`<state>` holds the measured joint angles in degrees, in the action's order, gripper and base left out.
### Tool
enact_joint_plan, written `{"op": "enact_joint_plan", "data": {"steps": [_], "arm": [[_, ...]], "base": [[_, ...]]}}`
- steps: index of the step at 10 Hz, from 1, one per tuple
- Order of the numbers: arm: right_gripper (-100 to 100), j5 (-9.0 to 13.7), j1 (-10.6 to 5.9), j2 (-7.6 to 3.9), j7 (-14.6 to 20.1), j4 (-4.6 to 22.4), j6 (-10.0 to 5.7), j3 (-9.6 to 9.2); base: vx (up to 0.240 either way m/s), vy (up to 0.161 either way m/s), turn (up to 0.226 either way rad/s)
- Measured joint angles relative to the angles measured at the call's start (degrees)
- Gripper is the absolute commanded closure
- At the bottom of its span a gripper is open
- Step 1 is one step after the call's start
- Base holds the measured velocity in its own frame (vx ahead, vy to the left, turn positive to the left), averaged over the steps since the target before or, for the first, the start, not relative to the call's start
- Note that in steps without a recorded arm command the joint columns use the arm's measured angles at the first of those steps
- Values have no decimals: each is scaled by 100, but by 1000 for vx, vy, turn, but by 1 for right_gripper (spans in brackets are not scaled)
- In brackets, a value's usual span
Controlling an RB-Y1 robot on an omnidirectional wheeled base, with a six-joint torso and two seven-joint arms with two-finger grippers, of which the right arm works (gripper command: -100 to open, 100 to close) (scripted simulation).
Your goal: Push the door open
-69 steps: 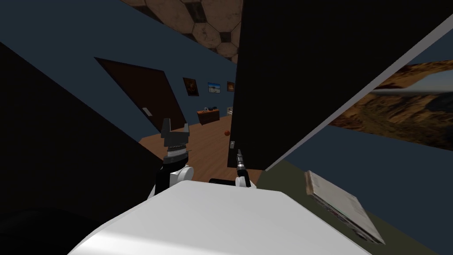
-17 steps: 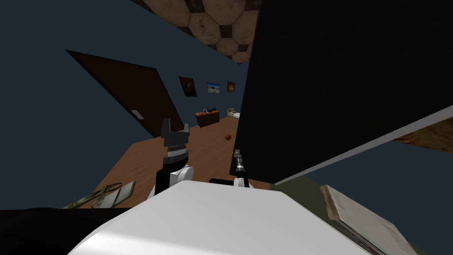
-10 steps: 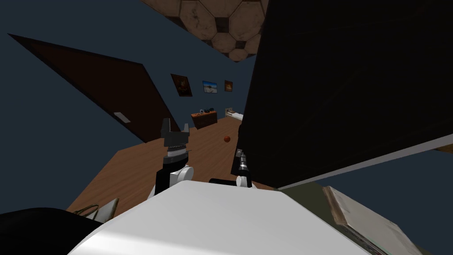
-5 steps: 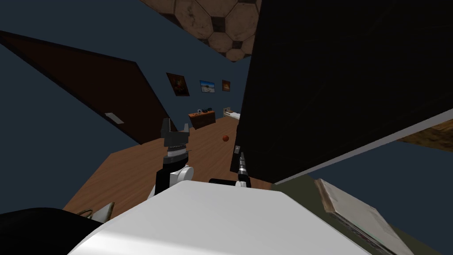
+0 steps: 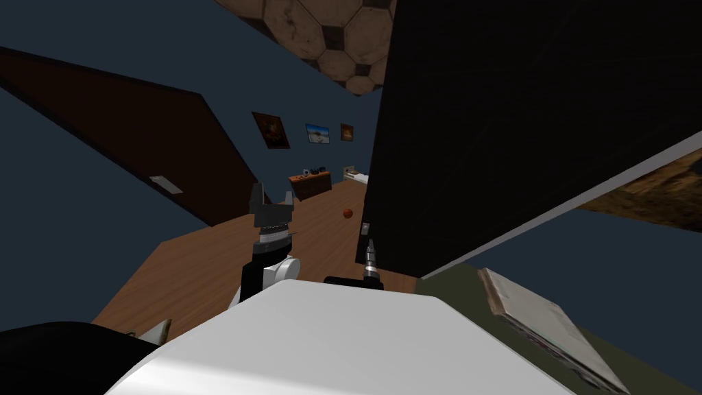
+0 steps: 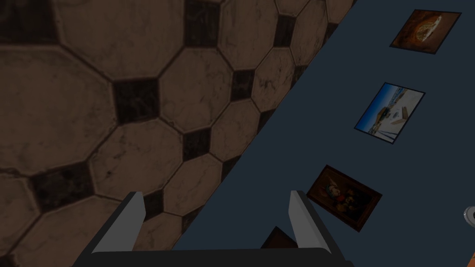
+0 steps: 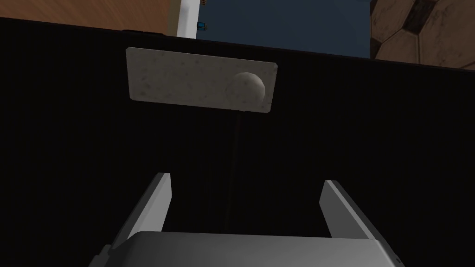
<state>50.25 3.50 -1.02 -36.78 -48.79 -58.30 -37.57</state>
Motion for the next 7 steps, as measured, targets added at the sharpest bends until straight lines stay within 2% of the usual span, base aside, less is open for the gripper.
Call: {"op": "enact_joint_plan", "data": {"steps": [2,3,5,7], "arm": [[-100,101,132,183,-120,-72,-123,-225],[-100,107,144,195,-140,-84,-135,-241],[-100,62,60,34,-86,14,-100,-158],[-100,30,-12,-39,-49,22,-21,-57]], "base": [[-48,0,-40],[111,27,4],[198,3,-5],[241,6,2]]}}
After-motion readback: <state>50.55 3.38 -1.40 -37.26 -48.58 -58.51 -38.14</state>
